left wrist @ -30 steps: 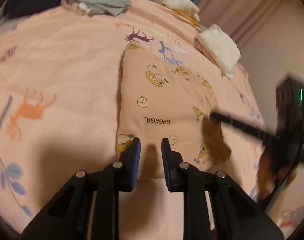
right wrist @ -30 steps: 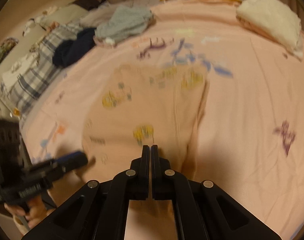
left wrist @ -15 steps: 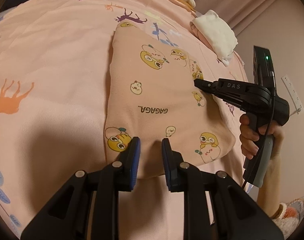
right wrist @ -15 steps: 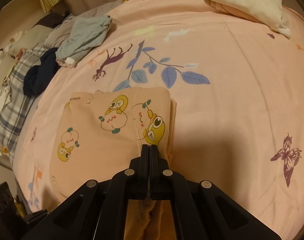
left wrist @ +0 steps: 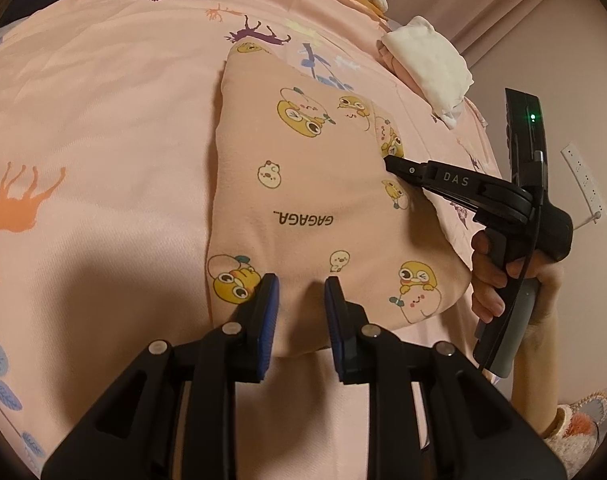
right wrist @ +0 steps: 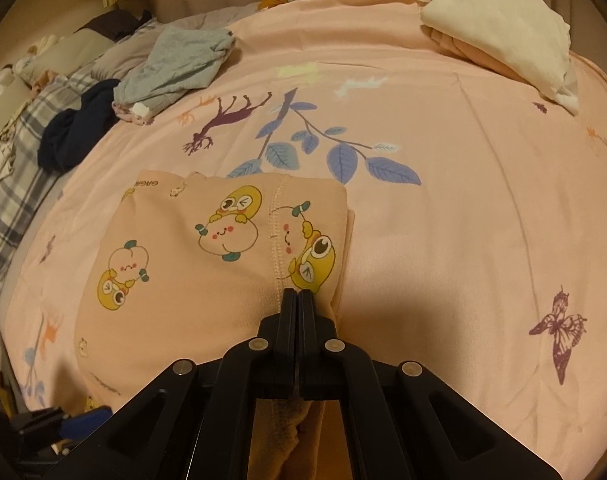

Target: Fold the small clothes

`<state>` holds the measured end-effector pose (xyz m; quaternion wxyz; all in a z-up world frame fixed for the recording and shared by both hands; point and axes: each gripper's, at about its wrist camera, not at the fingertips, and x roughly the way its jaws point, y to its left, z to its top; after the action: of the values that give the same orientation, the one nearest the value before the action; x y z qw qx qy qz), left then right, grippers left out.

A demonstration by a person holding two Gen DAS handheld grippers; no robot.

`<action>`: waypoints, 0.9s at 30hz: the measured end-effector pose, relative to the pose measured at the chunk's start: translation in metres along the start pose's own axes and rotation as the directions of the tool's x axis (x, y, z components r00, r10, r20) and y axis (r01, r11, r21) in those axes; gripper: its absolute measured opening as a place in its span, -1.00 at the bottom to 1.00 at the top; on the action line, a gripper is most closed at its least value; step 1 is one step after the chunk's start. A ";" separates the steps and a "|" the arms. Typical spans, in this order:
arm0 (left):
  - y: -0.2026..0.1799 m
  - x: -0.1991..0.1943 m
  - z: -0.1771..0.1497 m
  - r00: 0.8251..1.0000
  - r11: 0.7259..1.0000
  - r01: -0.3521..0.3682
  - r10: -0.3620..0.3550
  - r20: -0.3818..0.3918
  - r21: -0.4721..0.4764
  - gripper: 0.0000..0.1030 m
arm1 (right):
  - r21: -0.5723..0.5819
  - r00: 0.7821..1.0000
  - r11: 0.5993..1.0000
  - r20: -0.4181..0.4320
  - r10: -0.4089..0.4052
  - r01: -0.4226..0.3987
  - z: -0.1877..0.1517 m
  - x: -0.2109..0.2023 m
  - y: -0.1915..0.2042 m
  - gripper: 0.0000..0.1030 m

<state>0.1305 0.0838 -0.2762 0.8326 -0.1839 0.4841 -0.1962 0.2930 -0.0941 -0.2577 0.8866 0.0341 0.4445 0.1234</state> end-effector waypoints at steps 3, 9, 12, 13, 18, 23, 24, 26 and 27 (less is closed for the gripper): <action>-0.005 0.000 0.000 1.000 1.000 -0.017 0.017 -0.005 0.022 -0.42 | -0.005 1.000 1.000 0.009 0.002 -0.002 -0.002 -0.001 0.000 -1.00; -0.021 0.005 -0.002 0.996 0.993 -0.087 0.087 0.003 0.081 -0.18 | -0.017 1.000 0.999 0.009 -0.028 0.028 -0.007 -0.006 0.003 -1.00; -0.026 0.007 -0.002 0.992 0.987 -0.128 0.128 0.011 0.102 -0.16 | -0.054 0.997 0.995 0.006 -0.078 0.078 -0.011 -0.014 0.010 -1.00; -0.027 0.006 -0.002 0.990 0.985 -0.138 0.137 0.018 0.102 -0.16 | -0.076 0.995 0.992 0.003 -0.101 0.101 -0.013 -0.018 0.013 -1.00; -0.029 -0.001 0.001 0.982 0.979 -0.178 0.170 0.088 0.099 -0.25 | -0.122 0.992 0.984 0.013 -0.129 0.129 -0.026 -0.045 0.018 -0.79; -0.025 -0.011 0.007 0.968 0.980 -0.187 0.173 0.181 0.064 -0.40 | -0.020 0.997 0.997 -0.038 0.070 -0.071 -0.035 -0.060 0.001 -0.24; -0.024 -0.013 0.009 0.967 0.984 -0.169 0.156 0.199 0.052 -0.39 | -0.008 0.995 0.996 -0.048 0.089 -0.089 -0.037 -0.061 -0.001 -0.24; -0.018 -0.020 0.014 0.959 0.991 -0.133 0.128 0.253 0.004 -0.32 | -0.013 0.995 0.997 -0.052 0.079 -0.080 -0.041 -0.060 -0.001 -0.23; -0.013 -0.023 0.018 0.954 0.993 -0.115 0.118 0.275 -0.027 -0.21 | -0.021 0.996 0.997 -0.050 0.068 -0.070 -0.042 -0.060 0.000 -0.17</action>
<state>0.1342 0.0861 -0.2443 0.9011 -0.1853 0.3742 -0.1167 0.2249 -0.1109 -0.2369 0.8708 0.0364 0.4635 0.1597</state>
